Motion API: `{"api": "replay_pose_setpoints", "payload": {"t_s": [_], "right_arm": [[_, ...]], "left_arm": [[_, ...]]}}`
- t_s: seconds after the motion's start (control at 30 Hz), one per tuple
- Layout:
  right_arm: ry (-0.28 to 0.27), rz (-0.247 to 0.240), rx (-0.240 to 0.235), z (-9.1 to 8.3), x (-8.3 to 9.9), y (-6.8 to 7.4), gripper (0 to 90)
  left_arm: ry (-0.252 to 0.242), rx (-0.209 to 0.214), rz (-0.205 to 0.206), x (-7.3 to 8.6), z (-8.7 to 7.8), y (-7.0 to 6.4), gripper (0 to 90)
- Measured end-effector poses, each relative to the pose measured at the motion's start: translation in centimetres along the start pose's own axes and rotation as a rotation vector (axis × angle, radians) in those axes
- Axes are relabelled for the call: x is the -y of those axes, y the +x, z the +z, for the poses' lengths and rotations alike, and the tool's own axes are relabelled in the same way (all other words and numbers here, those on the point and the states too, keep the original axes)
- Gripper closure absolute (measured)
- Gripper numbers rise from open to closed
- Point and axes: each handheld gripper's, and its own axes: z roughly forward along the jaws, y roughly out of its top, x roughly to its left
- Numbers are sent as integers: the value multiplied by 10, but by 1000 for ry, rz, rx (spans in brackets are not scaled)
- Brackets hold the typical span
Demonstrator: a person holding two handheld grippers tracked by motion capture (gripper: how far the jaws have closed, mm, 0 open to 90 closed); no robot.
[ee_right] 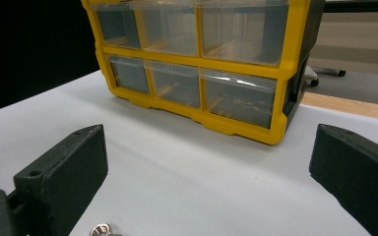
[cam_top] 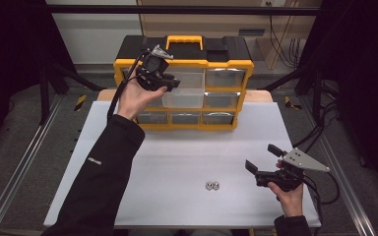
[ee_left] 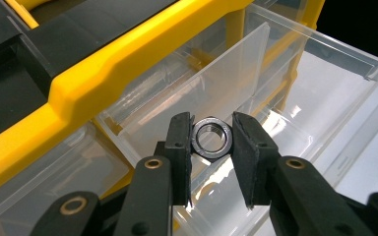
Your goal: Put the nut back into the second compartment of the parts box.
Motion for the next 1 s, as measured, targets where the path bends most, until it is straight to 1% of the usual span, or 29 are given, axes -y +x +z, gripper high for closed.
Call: {"api": "replay_pose_setpoints", "payload": {"t_s": [0.03,0.07,0.13,0.17,0.2,0.23,0.27,0.3,0.33,0.37,0.4,0.43,0.47,0.5,0.57,0.6,0.63,0.67,0.73,0.77,0.8,0.83,0.87,0.9,0.93,0.97,1.0], "right_arm": [[1,0,-1,0,0,0,17],[1,2,3,0,0,0,17],[-2,9,0,0,0,1,17],[0,1,0,0,0,0,17],[0,1,0,0,0,0,17],[-1,-5,2,0,0,0,17],[-1,-5,2,0,0,0,17],[-3,5,-1,1,0,0,17],[-2,-4,1,1,0,0,17],[1,-3,3,1,0,0,16],[1,-3,3,1,0,0,16],[-3,-2,1,1,0,0,16],[-3,-2,1,1,0,0,16],[-4,5,-1,1,0,1,16],[-3,-2,0,0,0,0,16],[-3,-3,0,0,0,0,16],[-5,1,0,0,0,0,16],[-5,2,0,0,0,0,16],[-4,1,3,0,0,0,16],[-4,-1,1,0,0,0,16],[-4,-1,1,0,0,0,16],[-2,2,1,0,0,0,16],[-2,2,2,0,0,0,16],[-3,1,2,0,0,0,16],[-2,1,3,0,0,0,16],[-2,2,3,0,0,0,16],[-3,1,2,0,0,0,16]], "left_arm": [[16,-2,24,0,-2,1,689],[-10,-9,0,0,-2,0,684],[-14,-9,-5,0,-4,0,676],[-34,-9,-8,0,-9,1,659],[-34,-9,-8,0,-9,1,646],[-49,-10,2,0,-14,0,635],[-49,-10,2,0,-14,0,623],[-48,-14,19,0,-18,0,623],[-58,-10,22,0,-21,-1,610],[-82,1,29,1,-29,-4,578],[-82,1,29,1,-29,-4,555],[-102,5,51,1,-36,-7,530],[-102,5,51,1,-36,-7,494],[-126,20,53,3,-42,-11,453],[-143,45,54,6,-47,-14,374],[-143,45,54,6,-47,-14,338],[-135,67,65,9,-51,-17,304],[-144,68,62,10,-53,-18,271],[-143,66,65,12,-55,-20,209],[-153,68,68,17,-59,-22,180],[-153,68,68,17,-59,-22,152],[-168,69,72,22,-64,-24,136],[-168,69,72,22,-64,-24,128],[-188,70,69,28,-68,-25,119],[-192,70,76,31,-70,-26,112],[-199,70,73,34,-71,-26,108],[-199,70,73,34,-71,-26,103]]}}
